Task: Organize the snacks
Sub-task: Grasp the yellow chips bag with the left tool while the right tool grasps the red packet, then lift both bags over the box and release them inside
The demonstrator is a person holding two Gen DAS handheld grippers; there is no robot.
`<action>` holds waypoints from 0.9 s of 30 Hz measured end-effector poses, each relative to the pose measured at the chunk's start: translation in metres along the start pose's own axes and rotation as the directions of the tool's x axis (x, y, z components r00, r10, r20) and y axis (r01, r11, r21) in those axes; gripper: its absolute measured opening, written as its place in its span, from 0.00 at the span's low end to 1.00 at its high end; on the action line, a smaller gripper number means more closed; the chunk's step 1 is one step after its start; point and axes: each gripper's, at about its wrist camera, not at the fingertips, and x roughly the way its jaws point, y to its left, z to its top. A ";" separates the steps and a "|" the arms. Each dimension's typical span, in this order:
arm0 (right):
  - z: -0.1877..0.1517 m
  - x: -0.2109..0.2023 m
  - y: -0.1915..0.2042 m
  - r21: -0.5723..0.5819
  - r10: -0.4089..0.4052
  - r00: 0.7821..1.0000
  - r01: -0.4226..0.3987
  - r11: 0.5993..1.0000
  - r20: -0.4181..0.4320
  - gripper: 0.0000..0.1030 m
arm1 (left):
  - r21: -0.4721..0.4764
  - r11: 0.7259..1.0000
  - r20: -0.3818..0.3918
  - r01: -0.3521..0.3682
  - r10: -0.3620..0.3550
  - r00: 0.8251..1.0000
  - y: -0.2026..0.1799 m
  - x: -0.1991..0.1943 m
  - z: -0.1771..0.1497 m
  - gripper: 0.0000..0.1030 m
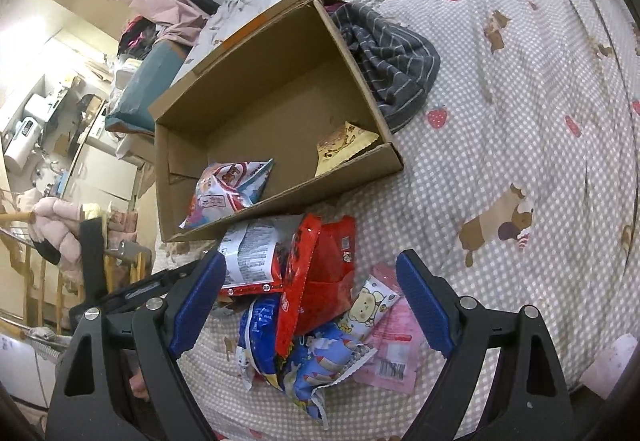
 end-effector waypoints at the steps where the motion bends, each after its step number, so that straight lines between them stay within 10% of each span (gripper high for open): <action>1: 0.000 -0.001 -0.001 0.001 -0.001 1.000 0.001 1.000 0.001 0.87 | 0.002 1.000 -0.005 0.010 -0.010 1.000 -0.003 0.003 0.000 0.84; 10: 0.002 0.000 -0.005 0.010 -0.002 1.000 0.002 1.000 -0.001 0.87 | 0.003 0.999 -0.064 0.033 -0.033 0.997 -0.013 0.023 -0.010 0.82; 15: 0.001 0.025 -0.009 0.056 0.050 0.993 -0.044 0.997 -0.110 0.85 | 0.030 0.997 -0.063 0.069 -0.067 0.996 -0.019 0.018 -0.018 0.39; 27: -0.003 0.077 -0.012 0.138 0.048 0.972 -0.016 0.990 -0.230 0.57 | 0.023 0.998 -0.039 0.058 -0.057 0.998 -0.002 -0.017 -0.040 0.25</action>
